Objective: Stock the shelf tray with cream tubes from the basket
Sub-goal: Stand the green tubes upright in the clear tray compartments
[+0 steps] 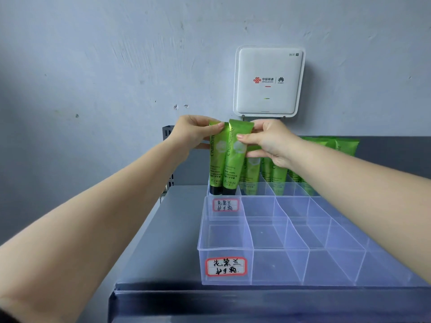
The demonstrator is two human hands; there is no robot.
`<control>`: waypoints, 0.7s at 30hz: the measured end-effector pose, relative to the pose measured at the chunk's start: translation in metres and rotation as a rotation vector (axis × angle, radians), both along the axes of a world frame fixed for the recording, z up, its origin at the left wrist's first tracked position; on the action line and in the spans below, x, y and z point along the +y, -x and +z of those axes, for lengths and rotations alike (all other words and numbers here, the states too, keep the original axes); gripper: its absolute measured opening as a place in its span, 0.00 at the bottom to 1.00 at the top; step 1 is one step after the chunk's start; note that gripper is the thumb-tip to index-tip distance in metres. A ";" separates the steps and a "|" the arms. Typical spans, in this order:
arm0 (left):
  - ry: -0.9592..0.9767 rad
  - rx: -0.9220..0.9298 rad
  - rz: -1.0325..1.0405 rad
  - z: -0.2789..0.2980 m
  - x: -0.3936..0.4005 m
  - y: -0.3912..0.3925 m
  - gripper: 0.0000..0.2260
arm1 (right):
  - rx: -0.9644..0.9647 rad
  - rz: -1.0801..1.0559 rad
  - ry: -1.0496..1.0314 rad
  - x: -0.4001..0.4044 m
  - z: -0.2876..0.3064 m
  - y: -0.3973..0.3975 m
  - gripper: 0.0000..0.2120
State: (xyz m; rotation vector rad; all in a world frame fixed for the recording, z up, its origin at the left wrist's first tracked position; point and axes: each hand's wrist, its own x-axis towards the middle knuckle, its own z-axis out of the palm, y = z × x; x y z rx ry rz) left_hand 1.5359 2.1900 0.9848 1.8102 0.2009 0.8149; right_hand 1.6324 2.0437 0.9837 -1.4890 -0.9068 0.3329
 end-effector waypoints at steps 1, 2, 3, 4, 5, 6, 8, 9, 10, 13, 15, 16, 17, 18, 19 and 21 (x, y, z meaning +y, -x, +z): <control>0.001 0.010 0.005 -0.002 0.002 0.001 0.01 | 0.003 0.001 0.004 0.002 -0.003 0.000 0.07; 0.000 0.022 0.012 -0.004 0.004 0.002 0.02 | 0.003 0.001 0.010 0.004 -0.006 -0.001 0.08; -0.010 0.040 0.019 -0.005 0.006 0.003 0.02 | -0.002 0.000 0.024 0.006 -0.009 -0.001 0.09; -0.032 0.066 0.027 -0.007 0.008 0.005 0.02 | -0.011 0.000 0.045 0.007 -0.012 -0.001 0.07; -0.062 0.097 0.033 -0.010 0.010 0.007 0.01 | -0.020 0.006 0.067 0.008 -0.015 0.000 0.06; -0.087 0.124 0.039 -0.013 0.011 0.008 0.00 | -0.027 0.020 0.086 0.009 -0.019 0.001 0.06; -0.093 0.153 0.051 -0.017 0.013 0.010 0.03 | -0.034 0.048 0.110 0.011 -0.025 0.003 0.06; -0.083 0.157 0.054 -0.018 0.014 0.011 0.04 | -0.037 0.055 0.114 0.012 -0.027 0.004 0.07; -0.077 0.163 0.055 -0.019 0.015 0.011 0.05 | -0.035 0.060 0.109 0.012 -0.028 0.005 0.08; -0.077 0.187 0.044 -0.018 0.014 0.010 0.06 | -0.036 0.068 0.078 0.014 -0.027 0.009 0.09; -0.078 0.195 0.040 -0.018 0.012 0.010 0.07 | -0.044 0.074 0.061 0.015 -0.026 0.011 0.08; -0.076 0.198 0.040 -0.018 0.011 0.010 0.08 | -0.043 0.077 0.060 0.015 -0.026 0.013 0.09; -0.073 0.201 0.039 -0.018 0.010 0.010 0.07 | -0.041 0.078 0.066 0.016 -0.026 0.013 0.12; -0.071 0.203 0.038 -0.018 0.009 0.011 0.07 | -0.036 0.076 0.076 0.015 -0.026 0.013 0.15; -0.069 0.206 0.037 -0.018 0.009 0.012 0.06 | -0.036 0.073 0.088 0.014 -0.026 0.014 0.17; -0.073 0.211 0.039 -0.017 0.009 0.014 0.05 | -0.058 0.068 0.102 0.012 -0.026 0.013 0.17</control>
